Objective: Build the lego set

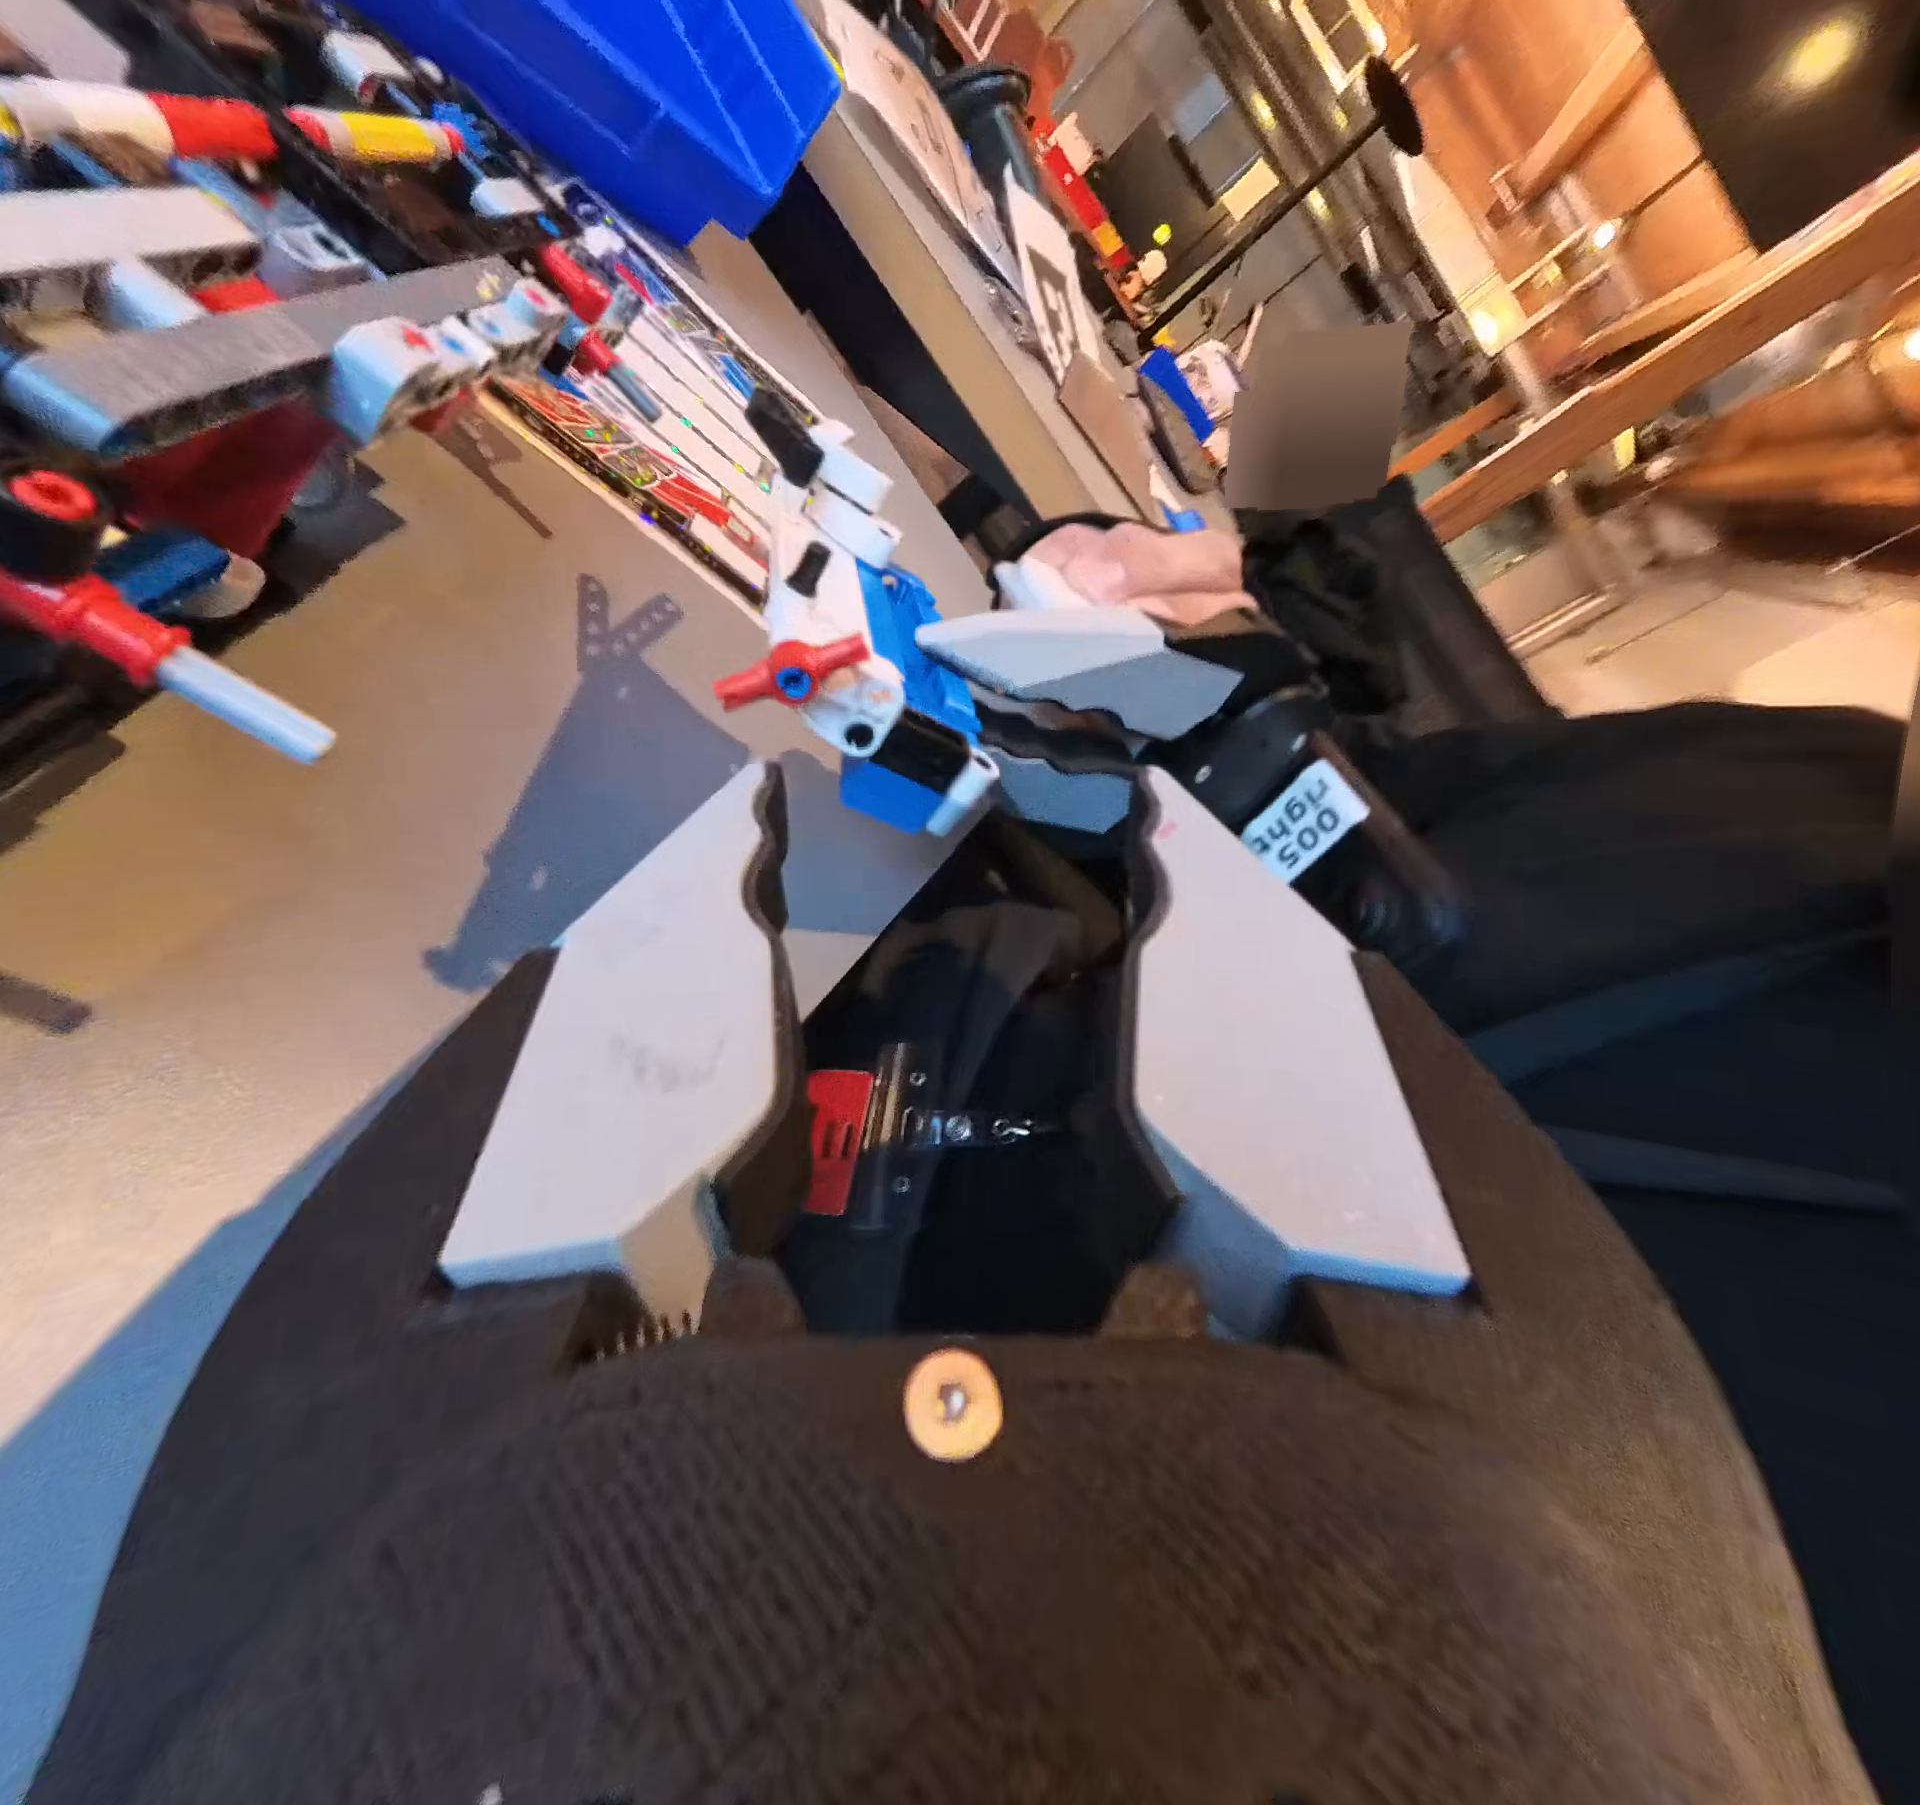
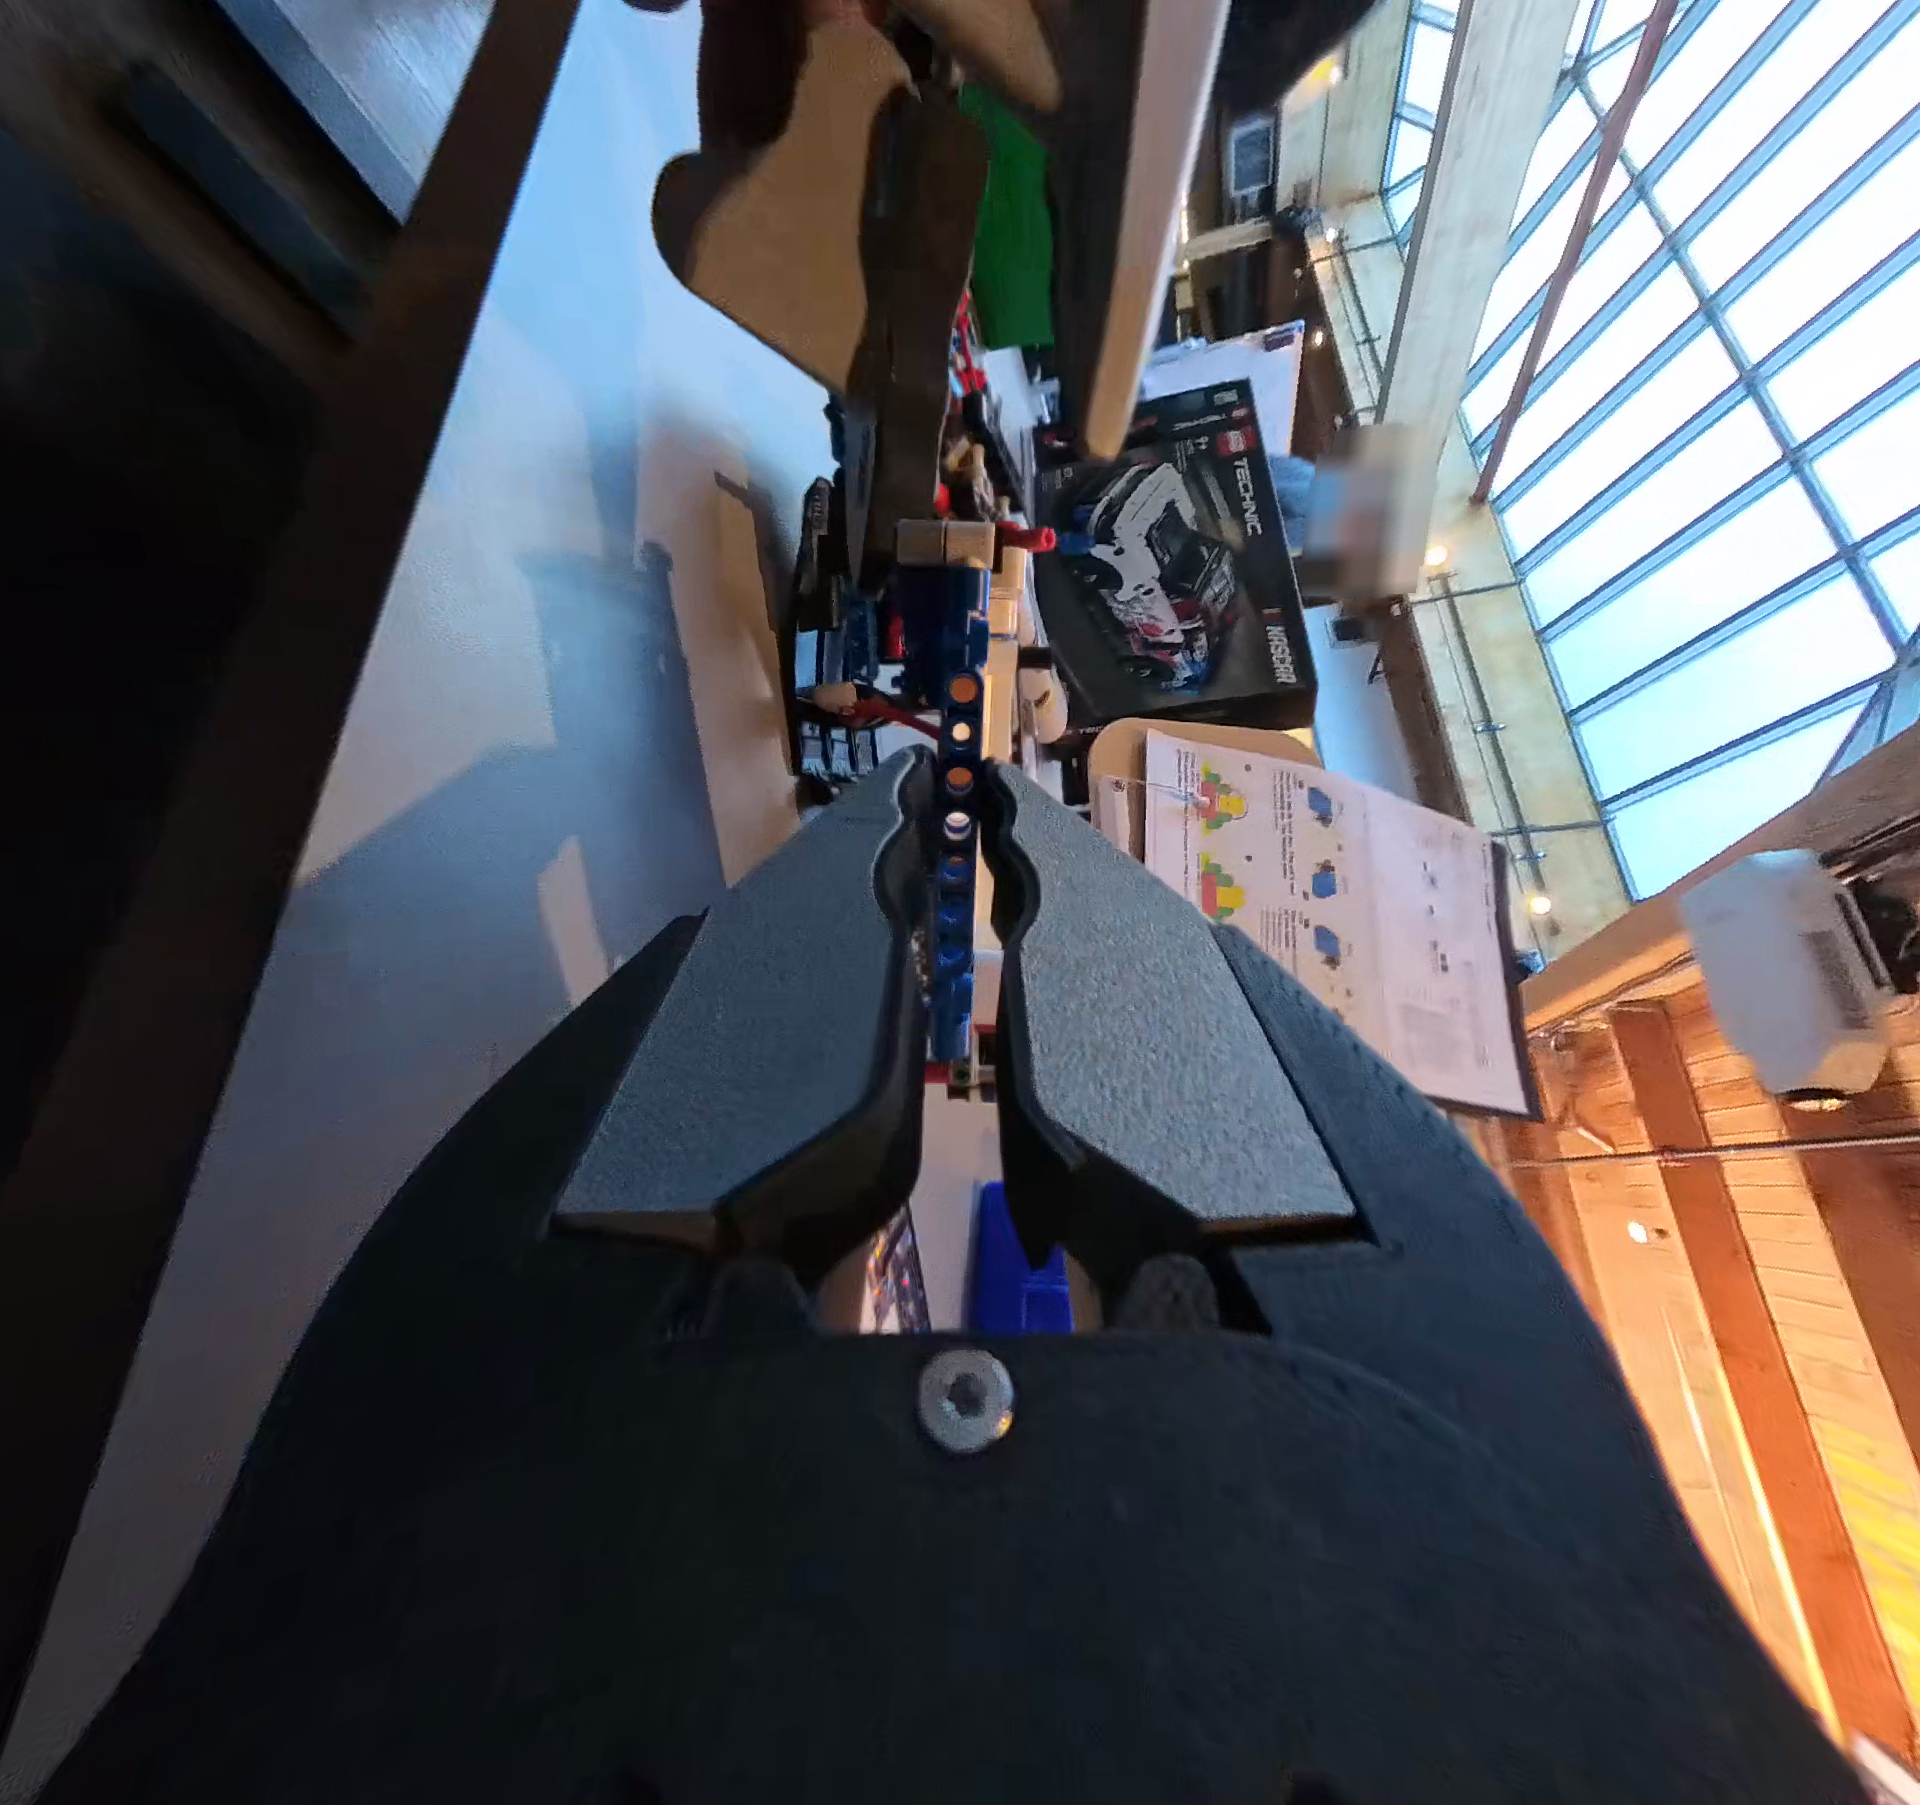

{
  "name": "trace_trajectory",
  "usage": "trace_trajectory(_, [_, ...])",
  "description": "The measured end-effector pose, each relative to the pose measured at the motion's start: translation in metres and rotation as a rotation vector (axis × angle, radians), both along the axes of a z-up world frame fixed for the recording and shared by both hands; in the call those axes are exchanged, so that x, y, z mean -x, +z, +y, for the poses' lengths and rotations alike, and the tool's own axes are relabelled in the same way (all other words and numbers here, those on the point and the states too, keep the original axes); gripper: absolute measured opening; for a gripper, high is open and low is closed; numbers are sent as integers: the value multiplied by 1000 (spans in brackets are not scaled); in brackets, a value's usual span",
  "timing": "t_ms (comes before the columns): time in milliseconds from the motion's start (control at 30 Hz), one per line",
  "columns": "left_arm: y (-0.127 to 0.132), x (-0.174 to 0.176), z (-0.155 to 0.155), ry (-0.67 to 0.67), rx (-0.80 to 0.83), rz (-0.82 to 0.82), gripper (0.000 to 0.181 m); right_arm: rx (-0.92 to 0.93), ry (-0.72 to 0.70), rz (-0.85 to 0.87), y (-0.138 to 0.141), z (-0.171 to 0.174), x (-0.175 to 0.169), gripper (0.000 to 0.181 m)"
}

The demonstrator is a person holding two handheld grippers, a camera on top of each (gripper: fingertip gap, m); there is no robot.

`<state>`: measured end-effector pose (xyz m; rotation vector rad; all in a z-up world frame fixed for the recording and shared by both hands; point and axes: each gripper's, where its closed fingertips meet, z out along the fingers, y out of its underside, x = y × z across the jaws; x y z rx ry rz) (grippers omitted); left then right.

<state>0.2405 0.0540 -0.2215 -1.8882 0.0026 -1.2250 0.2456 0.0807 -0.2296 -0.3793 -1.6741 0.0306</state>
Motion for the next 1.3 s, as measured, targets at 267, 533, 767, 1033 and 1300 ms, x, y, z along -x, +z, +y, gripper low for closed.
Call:
trace_trajectory(267, [-16,-1,9,13,47,-5,27,-24,17,-1,-9,-10,3,4])
trace_trajectory(533, [-27,7,6,-17,-51,254,24,82,49,-60,-23,-9,3,11])
trace_trajectory(767, [-33,35,5,12,-196,550,24,231,33,-62,-21,5,0,11])
trace_trajectory(1033, [-44,53,4,-4,-257,708,23,325,6,-94,-27,15,3,9])
trace_trajectory(1300, [-47,55,4,-5,-267,727,23,436,-32,-107,-30,29,6,13])
